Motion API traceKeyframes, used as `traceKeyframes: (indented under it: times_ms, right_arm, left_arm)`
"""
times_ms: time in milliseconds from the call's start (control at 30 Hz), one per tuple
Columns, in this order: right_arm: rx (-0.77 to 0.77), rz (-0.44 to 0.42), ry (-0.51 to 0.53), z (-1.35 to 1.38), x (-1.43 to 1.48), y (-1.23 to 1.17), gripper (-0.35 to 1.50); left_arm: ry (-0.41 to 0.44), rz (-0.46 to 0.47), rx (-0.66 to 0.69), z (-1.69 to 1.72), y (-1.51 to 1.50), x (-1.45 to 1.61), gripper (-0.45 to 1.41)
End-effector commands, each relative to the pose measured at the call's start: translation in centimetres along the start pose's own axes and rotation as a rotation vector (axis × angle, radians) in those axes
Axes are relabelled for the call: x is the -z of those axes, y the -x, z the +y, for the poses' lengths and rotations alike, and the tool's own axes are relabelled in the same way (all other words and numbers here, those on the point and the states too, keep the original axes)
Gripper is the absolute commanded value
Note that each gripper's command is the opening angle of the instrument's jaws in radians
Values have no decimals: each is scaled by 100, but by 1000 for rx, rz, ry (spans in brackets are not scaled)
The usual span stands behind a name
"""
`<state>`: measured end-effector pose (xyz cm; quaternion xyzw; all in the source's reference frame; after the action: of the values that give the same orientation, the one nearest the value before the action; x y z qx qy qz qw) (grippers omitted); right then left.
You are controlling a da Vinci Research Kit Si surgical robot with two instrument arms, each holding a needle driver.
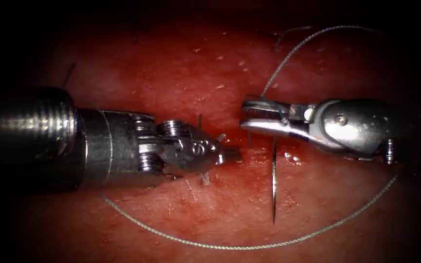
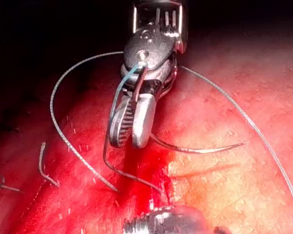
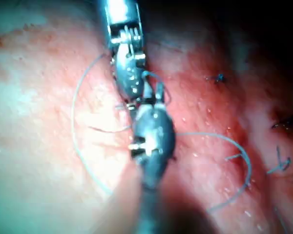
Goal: Wound Closure
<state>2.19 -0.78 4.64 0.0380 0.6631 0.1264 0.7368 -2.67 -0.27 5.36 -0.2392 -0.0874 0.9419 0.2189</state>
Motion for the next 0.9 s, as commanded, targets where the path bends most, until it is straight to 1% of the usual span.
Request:
traceKeyframes:
  times_ms: [33, 300, 433, 533, 633, 667, 733, 767, 833, 900]
  right_arm:
    - [5, 2, 0, -3, -5, 6, -35]
    - [34, 15, -7, -7, -7, 4, -35]
    - [63, 25, -10, -6, -9, 5, -35]
    - [99, 38, -3, -1, -10, 7, -35]
    - [157, 60, -1, 7, -10, 10, -35]
    - [174, 68, -2, 10, -10, 11, -35]
    - [213, 84, 3, 18, -10, 12, -35]
    - [230, 88, 7, 21, -10, 12, -35]
    - [275, 90, 11, 28, -12, 13, -35]
    - [311, 88, 13, 31, -13, 14, -35]
  left_arm:
    - [0, -5, -3, -2, -3, -9, -45]
    - [4, -15, 12, -23, -4, -24, -45]
    - [46, -76, 2, -24, -3, -33, -45]
    - [83, -150, 2, -15, 2, -40, -45]
    - [144, -188, 5, 0, 8, -45, -45]
    - [162, -193, 1, 5, 9, -46, -45]
    - [192, -208, -8, 18, 13, -48, -37]
    - [205, -214, -11, 22, 14, -47, -37]
    - [222, -224, -16, 30, 15, -45, -37]
    - [228, -228, -20, 34, 15, -42, -32]
